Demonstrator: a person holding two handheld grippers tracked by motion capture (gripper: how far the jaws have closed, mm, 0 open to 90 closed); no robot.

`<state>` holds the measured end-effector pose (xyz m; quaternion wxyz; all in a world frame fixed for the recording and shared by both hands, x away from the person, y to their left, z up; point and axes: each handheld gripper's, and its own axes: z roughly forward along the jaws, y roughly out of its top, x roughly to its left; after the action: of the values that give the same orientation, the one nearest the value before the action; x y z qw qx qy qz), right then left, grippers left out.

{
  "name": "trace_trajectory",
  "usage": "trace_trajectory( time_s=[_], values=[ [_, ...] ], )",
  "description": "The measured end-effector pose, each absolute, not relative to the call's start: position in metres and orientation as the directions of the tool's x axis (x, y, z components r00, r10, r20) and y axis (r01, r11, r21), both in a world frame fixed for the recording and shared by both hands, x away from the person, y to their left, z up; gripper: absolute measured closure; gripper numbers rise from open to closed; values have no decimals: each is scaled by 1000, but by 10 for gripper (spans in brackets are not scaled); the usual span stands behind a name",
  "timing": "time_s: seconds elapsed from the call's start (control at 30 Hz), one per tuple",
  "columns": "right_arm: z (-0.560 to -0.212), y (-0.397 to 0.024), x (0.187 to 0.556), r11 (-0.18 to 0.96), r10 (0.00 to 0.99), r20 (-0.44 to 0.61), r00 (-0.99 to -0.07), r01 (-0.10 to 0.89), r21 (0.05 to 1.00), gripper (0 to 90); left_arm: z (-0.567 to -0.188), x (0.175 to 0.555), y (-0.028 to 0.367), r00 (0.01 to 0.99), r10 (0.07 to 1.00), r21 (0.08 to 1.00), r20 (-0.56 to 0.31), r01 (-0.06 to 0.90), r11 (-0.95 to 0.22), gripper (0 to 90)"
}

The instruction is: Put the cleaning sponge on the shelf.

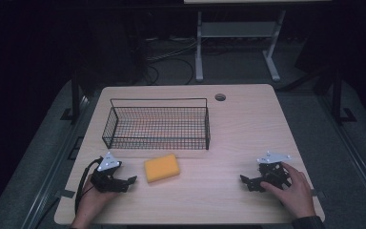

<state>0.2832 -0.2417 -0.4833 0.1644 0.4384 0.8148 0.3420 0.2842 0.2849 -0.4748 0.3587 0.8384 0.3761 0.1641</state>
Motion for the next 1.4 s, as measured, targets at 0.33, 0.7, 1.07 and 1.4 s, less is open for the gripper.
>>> trace_trajectory(
  time_s=[0.33, 0.7, 1.07, 1.4],
  values=[
    [-483, -242, 283, 380, 827, 34, -562, 602, 702, 4, -473, 284, 286, 659, 753, 721, -4, 523, -454, 142],
    [-483, -241, 283, 379, 829, 34, -558, 606, 699, 4, -456, 285, 296, 656, 755, 728, -16, 526, -441, 415],
    [-483, -241, 284, 382, 827, 31, -561, 602, 701, 4, -438, 299, 294, 668, 742, 700, -57, 557, -447, 895],
    [-483, -241, 284, 381, 828, 32, -559, 604, 700, 3, -431, 309, 284, 684, 727, 678, -65, 565, -471, 897]
  ],
)
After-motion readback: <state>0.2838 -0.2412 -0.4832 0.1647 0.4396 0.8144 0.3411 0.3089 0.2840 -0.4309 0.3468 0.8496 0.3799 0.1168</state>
